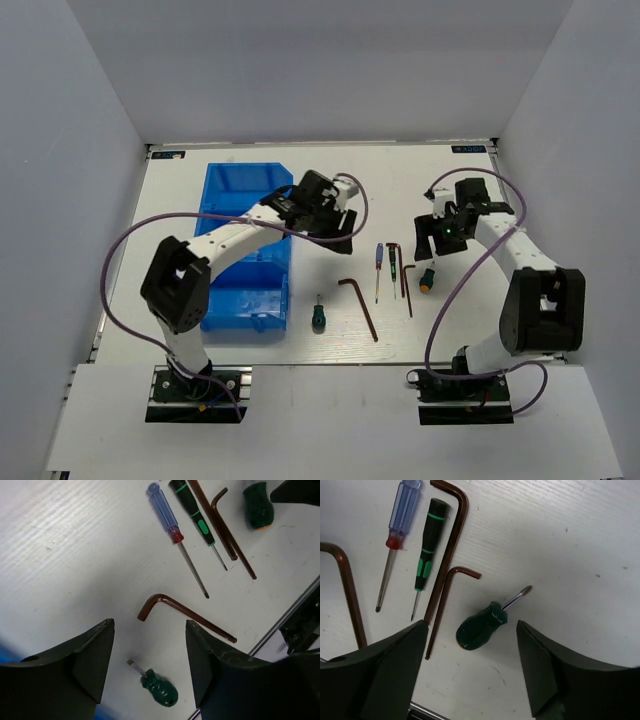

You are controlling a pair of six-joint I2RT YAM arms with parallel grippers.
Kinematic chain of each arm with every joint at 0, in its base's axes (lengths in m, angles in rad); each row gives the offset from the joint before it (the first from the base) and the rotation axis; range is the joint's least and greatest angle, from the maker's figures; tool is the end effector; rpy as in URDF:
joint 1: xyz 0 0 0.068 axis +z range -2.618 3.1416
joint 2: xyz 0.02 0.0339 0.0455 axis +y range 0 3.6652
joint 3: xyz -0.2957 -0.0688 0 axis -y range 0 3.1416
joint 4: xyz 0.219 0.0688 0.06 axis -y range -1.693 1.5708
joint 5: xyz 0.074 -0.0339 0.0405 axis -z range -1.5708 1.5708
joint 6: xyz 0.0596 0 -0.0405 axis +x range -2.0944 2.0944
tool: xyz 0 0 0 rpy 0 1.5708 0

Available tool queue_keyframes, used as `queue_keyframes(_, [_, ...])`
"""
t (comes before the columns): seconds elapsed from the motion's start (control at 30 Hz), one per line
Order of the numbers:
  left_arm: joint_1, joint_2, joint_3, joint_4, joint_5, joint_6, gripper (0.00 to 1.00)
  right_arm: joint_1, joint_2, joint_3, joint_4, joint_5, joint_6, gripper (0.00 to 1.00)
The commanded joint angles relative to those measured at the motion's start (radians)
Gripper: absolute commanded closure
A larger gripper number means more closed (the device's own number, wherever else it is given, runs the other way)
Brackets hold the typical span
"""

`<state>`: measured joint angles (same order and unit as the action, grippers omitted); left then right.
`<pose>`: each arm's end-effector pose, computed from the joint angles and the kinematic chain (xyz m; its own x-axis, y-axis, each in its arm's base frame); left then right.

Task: Sort the tools into containers

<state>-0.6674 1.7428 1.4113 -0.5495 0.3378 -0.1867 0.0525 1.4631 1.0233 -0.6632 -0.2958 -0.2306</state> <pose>0.2863 -0.2508 0.2898 -0.7345 0.3558 -0.5779 0.6241 0.6885 -0.3693 0.2697 0.0316 0.2516 -0.8263 -0.2624 -0.4985 -0.3804 0.9125 0.1502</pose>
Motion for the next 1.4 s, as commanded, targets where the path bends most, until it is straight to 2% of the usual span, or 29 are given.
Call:
queue_keyframes(0.0, [-0.066,0.018,0.067,-0.059,-0.196,-0.078,0.31,0.035,0.046,0.075,-0.021,0.053,-0.016,0.26])
queue_keyframes(0.07, [-0.095,0.008,0.032,-0.087,-0.302,-0.193,0.32,0.075,0.066,0.067,0.016,0.154,-0.009,0.5])
queue_keyframes(0.1, [-0.095,-0.005,0.016,-0.087,-0.337,-0.239,0.37,0.084,0.068,0.064,0.03,0.197,0.006,0.62])
queue_keyframes(0.13, [-0.107,-0.023,-0.033,-0.087,-0.37,-0.297,0.45,0.09,0.075,0.067,0.037,0.239,0.037,0.7])
queue_keyframes(0.17, [-0.107,-0.064,-0.049,-0.087,-0.393,-0.328,0.55,0.09,0.083,0.076,0.031,0.365,0.059,0.77])
queue_keyframes(0.27, [-0.12,-0.107,-0.074,-0.085,-0.431,-0.379,0.55,0.087,0.112,0.098,-0.065,0.461,0.128,0.84])
queue_keyframes(0.37, [-0.141,-0.082,-0.031,-0.144,-0.431,-0.391,0.41,0.086,0.095,0.049,-0.058,0.498,0.151,0.81])
queue_keyframes(0.4, [-0.141,-0.066,-0.002,-0.158,-0.431,-0.392,0.31,0.086,0.08,0.035,-0.047,0.514,0.157,0.74])
queue_keyframes(0.47, [-0.162,-0.019,0.023,-0.182,-0.422,-0.417,0.23,0.081,0.082,0.026,-0.065,0.492,0.184,0.63])
queue_keyframes(0.5, [-0.162,-0.008,0.032,-0.182,-0.413,-0.418,0.17,0.086,0.086,0.021,-0.075,0.46,0.195,0.52])
queue_keyframes(0.63, [-0.196,0.024,0.064,-0.239,-0.447,-0.496,0.16,0.099,0.089,-0.005,-0.095,0.368,0.259,0.44])
queue_keyframes(0.77, [-0.218,0.003,0.031,-0.262,-0.468,-0.528,0.15,0.112,0.103,-0.008,-0.11,0.316,0.303,0.42])
queue_keyframes(0.93, [-0.238,-0.054,-0.083,-0.244,-0.477,-0.539,0.15,0.125,0.121,-0.032,-0.101,0.244,0.352,0.42])
queue_keyframes(1.1, [-0.247,-0.092,-0.143,-0.234,-0.497,-0.548,0.15,0.136,0.181,-0.032,-0.105,0.325,0.379,0.42])
queue_keyframes(1.2, [-0.256,-0.104,-0.169,-0.215,-0.497,-0.548,0.13,0.135,0.189,-0.042,-0.098,0.316,0.387,0.42])
queue_keyframes(1.3, [-0.256,-0.137,-0.183,-0.184,-0.488,-0.539,0.13,0.138,0.201,-0.048,-0.09,0.311,0.392,0.52])
queue_keyframes(1.37, [-0.256,-0.137,-0.192,-0.173,-0.479,-0.528,0.13,0.133,0.21,-0.04,-0.091,0.305,0.393,0.63])
